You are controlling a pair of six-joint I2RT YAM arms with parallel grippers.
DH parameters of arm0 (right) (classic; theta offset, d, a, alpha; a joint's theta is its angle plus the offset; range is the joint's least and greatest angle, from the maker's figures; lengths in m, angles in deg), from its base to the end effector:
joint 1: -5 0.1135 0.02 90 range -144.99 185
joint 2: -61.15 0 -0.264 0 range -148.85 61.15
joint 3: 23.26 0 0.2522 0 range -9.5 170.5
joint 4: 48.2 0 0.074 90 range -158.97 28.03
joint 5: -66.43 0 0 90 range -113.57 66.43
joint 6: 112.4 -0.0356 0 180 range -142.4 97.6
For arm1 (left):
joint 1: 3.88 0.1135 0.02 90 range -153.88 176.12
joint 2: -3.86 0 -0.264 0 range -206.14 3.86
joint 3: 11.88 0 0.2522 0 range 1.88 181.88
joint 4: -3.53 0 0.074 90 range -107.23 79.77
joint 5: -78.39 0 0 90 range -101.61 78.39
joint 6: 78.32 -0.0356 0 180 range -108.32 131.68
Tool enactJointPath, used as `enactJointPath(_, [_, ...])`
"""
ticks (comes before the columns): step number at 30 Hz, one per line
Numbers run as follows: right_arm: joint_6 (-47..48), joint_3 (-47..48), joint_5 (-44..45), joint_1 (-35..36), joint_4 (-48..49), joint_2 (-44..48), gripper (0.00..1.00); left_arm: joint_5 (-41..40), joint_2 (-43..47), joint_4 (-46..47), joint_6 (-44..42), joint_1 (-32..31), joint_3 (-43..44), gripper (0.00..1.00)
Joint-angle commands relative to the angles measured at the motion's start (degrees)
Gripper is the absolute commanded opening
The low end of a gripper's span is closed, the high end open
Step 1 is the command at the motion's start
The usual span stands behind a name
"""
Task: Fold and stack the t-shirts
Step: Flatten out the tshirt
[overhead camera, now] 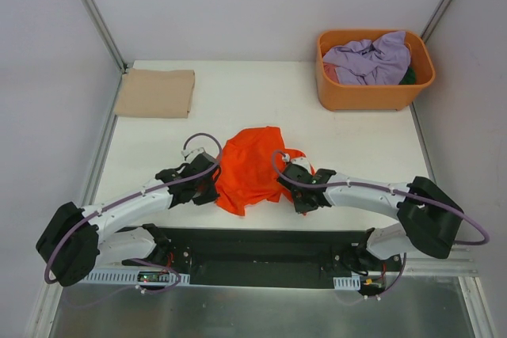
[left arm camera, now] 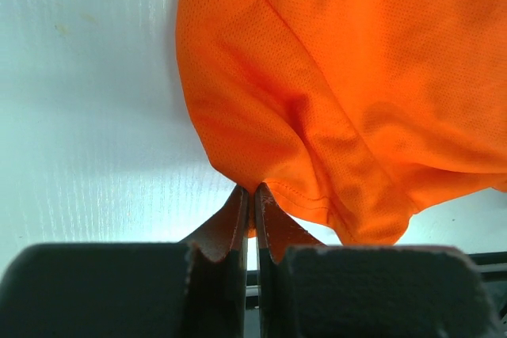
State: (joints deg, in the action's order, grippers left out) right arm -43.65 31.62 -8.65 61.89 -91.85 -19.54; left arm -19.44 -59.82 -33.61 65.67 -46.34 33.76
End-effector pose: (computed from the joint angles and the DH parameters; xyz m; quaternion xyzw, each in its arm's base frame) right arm 0.1401 0.1980 0.1627 -0.2765 0.9359 0.0122 0.2178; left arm 0.1546 -0.1349 0.1823 -0.1159 0.9451 -0.1792 0.2475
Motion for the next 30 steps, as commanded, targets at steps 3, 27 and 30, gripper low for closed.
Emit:
enactJointPath(3, [-2.6,2.1,8.4,-0.1,-6.2,-0.3,0.01,-4.2,3.6,-2.8,-1.7,-0.4,2.7,0.0])
enactJointPath(27, [24.7,43.1,24.3,-12.4,-14.2,35.0,0.01,-38.0,21.6,-9.2,-20.9,0.1,48.0,0.0])
enactJointPath(30, [27.0,51.1,18.0,-12.3,-14.0,35.2,0.0,-34.8,22.4,-8.9,-25.1,0.1,54.5,0.0])
